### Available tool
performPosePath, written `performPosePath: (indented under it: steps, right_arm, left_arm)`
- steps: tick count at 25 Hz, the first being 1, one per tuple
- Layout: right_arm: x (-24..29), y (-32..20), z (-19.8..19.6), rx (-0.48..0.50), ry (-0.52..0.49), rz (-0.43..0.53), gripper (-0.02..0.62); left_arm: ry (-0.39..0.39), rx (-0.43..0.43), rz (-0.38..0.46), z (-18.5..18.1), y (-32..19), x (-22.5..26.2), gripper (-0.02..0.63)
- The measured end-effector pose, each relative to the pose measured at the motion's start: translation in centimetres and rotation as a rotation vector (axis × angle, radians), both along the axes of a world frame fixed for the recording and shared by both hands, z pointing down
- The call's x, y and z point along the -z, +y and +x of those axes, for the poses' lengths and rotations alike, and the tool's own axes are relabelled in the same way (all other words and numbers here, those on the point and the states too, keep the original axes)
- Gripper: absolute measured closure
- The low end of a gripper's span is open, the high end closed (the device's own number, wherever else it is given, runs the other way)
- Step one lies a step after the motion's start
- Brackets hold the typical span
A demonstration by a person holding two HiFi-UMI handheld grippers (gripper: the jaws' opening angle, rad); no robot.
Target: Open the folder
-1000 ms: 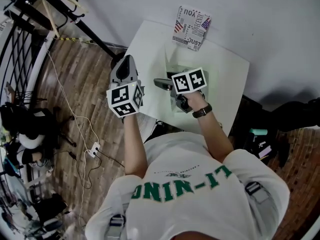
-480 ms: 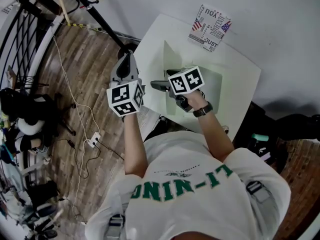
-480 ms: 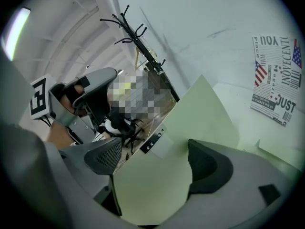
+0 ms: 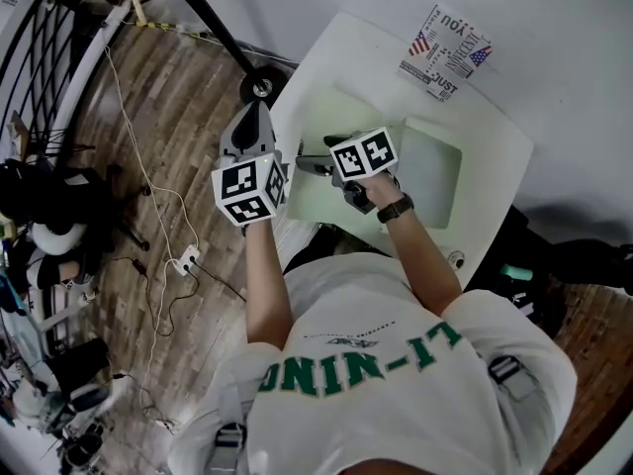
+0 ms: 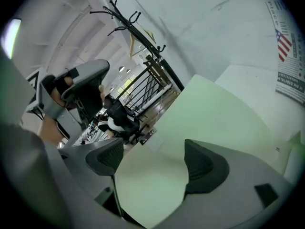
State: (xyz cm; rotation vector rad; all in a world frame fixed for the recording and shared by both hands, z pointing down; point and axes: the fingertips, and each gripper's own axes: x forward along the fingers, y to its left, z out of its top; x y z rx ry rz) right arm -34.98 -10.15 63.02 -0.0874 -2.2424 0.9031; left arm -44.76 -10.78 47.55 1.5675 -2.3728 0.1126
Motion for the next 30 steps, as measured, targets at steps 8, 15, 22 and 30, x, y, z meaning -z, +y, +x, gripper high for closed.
performPosePath:
  steps: [8, 15, 22, 30]
  right_arm:
    - [-7.9, 0.1, -3.0, 0.001, 0.112, -0.006, 0.282]
    - [-13.2, -0.6, -4.6, 0.034, 0.218, 0.082, 0.302]
    - [-14.5, -1.5, -5.0, 0.074, 0.268, 0.284, 0.434]
    - [-14.8, -2.5, -4.4, 0.07, 0.292, 0.394, 0.569]
  left_arm:
    - [0.048, 0.027, -0.045, -4.0, 0.7, -3.3, 0.592]
    - [0.095, 0.064, -0.089, -6.3, 1.5, -6.9, 0.592]
    - [0.128, 0.086, -0.099, -7.5, 2.7, -8.7, 0.592]
    - [0.138, 0.081, -0.084, -6.6, 2.5, -8.7, 0.592]
